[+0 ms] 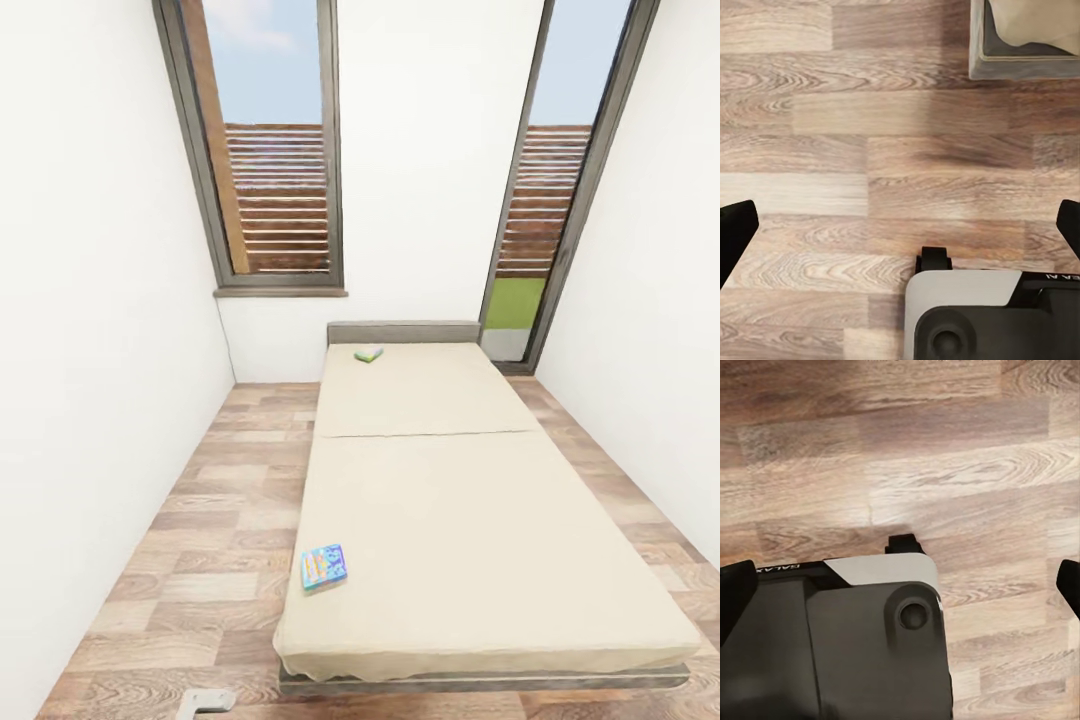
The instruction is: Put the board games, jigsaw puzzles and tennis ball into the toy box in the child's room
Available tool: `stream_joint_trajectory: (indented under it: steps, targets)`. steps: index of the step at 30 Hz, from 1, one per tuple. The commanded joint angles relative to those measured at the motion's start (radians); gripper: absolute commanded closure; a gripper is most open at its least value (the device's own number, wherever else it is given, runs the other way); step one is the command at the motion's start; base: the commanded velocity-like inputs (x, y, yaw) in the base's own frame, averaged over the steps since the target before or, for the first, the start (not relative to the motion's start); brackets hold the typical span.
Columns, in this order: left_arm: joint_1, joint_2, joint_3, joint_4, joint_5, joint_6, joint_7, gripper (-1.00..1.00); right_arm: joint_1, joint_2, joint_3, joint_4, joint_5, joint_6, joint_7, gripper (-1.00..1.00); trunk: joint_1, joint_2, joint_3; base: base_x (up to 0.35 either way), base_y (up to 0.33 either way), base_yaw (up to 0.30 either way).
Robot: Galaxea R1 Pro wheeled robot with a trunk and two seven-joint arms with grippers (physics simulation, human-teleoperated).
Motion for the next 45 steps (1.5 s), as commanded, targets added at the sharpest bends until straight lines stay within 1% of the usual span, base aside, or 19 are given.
stream_joint_trajectory:
  steps: [1,9,16,29,38,42,45]
  targets:
    - [0.0,0.0,0.0,-0.002,0.0,0.006,0.002,-1.0,0.0,0.001,-0.002,-0.002,-0.004,0.005,-0.003,-1.0,0.0,-0.002,-0.002,0.013,-0.004,0.063]
    - [0.0,-0.001,0.0,-0.002,0.0,0.006,0.002,-1.0,0.0,0.001,-0.002,-0.002,-0.004,0.005,-0.003,-1.0,0.0,-0.002,-0.003,0.009,-0.002,0.025]
    - [0.0,-0.001,0.0,-0.002,0.0,-0.004,0.002,-1.0,0.0,0.001,-0.002,-0.002,-0.004,0.005,-0.003,-1.0,0.0,-0.002,-0.003,0.161,0.0,0.002]
    - [0.0,-0.001,0.0,-0.002,0.0,-0.009,0.002,-1.0,0.0,0.001,-0.002,-0.003,-0.004,0.004,-0.003,-1.0,0.0,-0.002,-0.003,0.029,0.001,0.0]
    - [0.0,-0.001,0.0,-0.002,0.0,-0.009,0.002,-1.0,0.0,0.001,-0.002,-0.002,-0.003,0.002,-0.003,-1.0,0.0,-0.002,-0.003,0.133,0.058,0.0]
    - [0.0,-0.001,0.0,-0.002,0.0,-0.009,0.002,-1.0,0.005,0.0,-0.002,-0.002,-0.002,-0.025,-0.002,-1.0,0.0,-0.002,-0.003,0.042,0.018,0.0]
    - [0.0,-0.001,0.0,-0.002,0.0,-0.009,0.002,-1.0,0.011,0.0,-0.001,-0.003,-0.002,-0.067,-0.001,-1.0,0.0,-0.002,-0.003,0.015,0.006,0.0]
